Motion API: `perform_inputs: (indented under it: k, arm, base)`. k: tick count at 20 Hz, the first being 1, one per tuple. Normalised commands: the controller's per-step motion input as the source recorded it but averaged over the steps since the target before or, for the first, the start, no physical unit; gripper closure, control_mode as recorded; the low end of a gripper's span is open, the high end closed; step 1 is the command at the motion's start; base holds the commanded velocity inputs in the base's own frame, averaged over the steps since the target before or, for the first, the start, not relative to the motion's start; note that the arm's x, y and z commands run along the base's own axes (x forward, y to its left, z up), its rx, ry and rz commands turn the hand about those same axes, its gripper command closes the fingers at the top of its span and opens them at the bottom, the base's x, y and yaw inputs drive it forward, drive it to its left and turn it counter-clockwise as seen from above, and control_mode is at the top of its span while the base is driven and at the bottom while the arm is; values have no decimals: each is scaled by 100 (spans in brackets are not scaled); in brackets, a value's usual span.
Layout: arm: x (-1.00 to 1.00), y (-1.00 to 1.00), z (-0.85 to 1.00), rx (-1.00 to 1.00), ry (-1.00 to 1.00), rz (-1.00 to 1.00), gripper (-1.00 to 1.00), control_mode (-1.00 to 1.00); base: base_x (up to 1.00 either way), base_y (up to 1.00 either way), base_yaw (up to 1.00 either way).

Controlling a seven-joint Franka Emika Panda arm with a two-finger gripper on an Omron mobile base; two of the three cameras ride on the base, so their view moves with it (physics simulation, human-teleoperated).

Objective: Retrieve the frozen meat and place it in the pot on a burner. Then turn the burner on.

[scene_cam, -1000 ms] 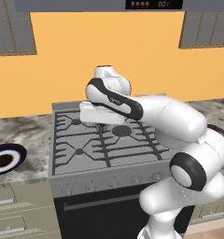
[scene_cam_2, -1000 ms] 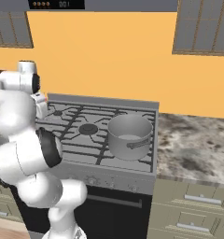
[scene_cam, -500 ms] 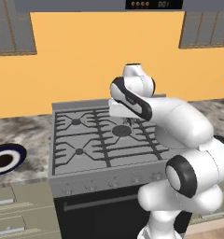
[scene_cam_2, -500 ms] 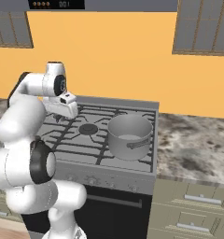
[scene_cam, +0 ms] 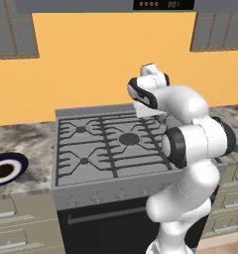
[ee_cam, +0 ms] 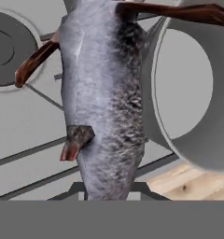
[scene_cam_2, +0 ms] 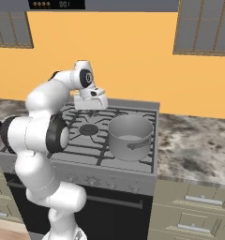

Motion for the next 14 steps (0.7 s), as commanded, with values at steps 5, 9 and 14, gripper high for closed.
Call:
perform_inputs:
  k: [5,9,14]
  arm:
    - [48,-100,-9,9,10,0,100,-100]
    - [0,-99,-18,7,0,0,100,-100]
    - [3,-72,-13,6,-1,0,100,-100]
  base:
    - [0,0,0]
    - [0,0,0]
    - [0,0,0]
